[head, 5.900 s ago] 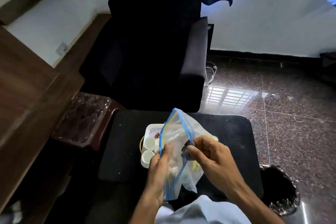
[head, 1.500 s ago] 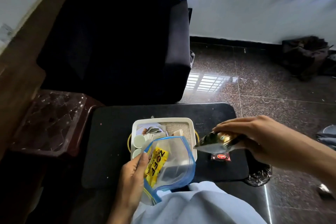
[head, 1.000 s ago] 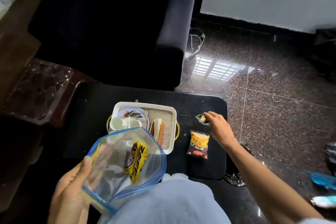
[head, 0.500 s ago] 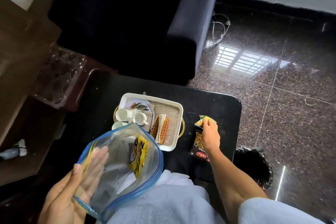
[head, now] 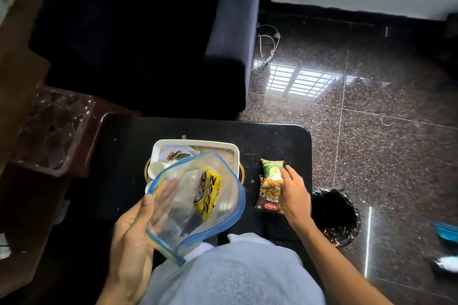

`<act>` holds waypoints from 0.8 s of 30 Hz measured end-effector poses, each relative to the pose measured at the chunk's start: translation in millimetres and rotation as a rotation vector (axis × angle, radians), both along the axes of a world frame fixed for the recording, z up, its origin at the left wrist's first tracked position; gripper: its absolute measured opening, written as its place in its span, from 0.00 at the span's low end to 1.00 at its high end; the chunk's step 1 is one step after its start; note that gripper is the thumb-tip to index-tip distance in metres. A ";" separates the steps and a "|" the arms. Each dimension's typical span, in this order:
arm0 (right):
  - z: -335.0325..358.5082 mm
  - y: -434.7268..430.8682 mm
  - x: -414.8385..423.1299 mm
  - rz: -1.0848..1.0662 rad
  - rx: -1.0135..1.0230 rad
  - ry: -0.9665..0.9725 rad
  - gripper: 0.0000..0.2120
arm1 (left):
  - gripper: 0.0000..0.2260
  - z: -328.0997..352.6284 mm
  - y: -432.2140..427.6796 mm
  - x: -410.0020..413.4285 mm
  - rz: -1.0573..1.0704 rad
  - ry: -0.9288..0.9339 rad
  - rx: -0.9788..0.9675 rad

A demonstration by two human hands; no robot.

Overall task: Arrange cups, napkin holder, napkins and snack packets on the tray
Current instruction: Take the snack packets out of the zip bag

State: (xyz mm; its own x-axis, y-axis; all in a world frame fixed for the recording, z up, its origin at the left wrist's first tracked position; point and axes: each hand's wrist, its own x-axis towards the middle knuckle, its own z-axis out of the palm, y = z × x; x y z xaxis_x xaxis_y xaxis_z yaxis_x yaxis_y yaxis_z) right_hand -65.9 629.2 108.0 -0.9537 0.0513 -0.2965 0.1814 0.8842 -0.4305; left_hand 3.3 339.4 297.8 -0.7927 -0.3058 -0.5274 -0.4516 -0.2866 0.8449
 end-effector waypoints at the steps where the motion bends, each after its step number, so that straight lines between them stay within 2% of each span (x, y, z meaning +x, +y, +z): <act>1: 16.5 -3.4 -0.2 -0.097 -0.082 0.057 0.18 | 0.19 5.8 3.9 -4.6 -0.032 0.010 0.001; 3: 56.7 -11.8 -2.0 -0.219 -0.291 0.211 0.13 | 0.17 12.1 5.6 -11.2 -0.061 0.012 -0.006; 5: 110.8 -27.3 -0.4 -0.219 -0.441 0.408 0.08 | 0.16 12.2 -0.8 -13.7 -0.085 0.005 -0.006; 8: 186.6 -65.5 11.8 0.071 -0.577 0.610 0.04 | 0.17 16.0 -12.9 -15.9 -0.112 0.011 -0.010; 10: 210.9 -97.2 14.6 0.344 -0.617 0.532 0.05 | 0.17 18.3 -20.9 -16.1 -0.133 0.023 -0.003; 12: 212.0 -130.2 7.7 0.651 -0.435 0.243 0.09 | 0.16 23.8 -27.9 -16.4 -0.198 0.027 -0.023; 14: 194.0 -161.2 0.3 0.893 -0.088 -0.055 0.14 | 0.14 28.9 -35.1 -15.0 -0.269 0.056 -0.065; 15: 184.0 -175.3 -1.8 0.960 0.056 -0.117 0.15 | 0.14 31.4 -39.1 -14.5 -0.300 0.069 -0.087; 18: 154.4 -212.2 3.2 1.123 0.459 -0.059 0.16 | 0.19 37.6 -51.6 -11.9 -0.356 0.102 -0.118; 20: 139.5 -224.4 13.5 1.155 0.614 -0.015 0.20 | 0.21 37.1 -60.5 -10.4 -0.373 0.107 -0.117; 23: 131.3 -228.8 25.2 1.135 0.689 0.216 0.20 | 0.20 34.0 -71.2 -7.5 -0.437 0.097 -0.113; 24: 130.4 -230.8 26.7 1.139 0.663 0.224 0.19 | 0.19 33.4 -74.1 -6.3 -0.472 0.098 -0.121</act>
State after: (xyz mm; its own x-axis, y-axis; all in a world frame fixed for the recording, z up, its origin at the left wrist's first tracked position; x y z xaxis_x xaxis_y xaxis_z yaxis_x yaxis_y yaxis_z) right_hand -39.3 398.4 238.4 -0.5848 -0.7281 -0.3576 -0.8102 0.5461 0.2129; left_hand -3.0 265.3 331.2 -0.9035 0.0438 -0.4264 -0.4253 0.0326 0.9045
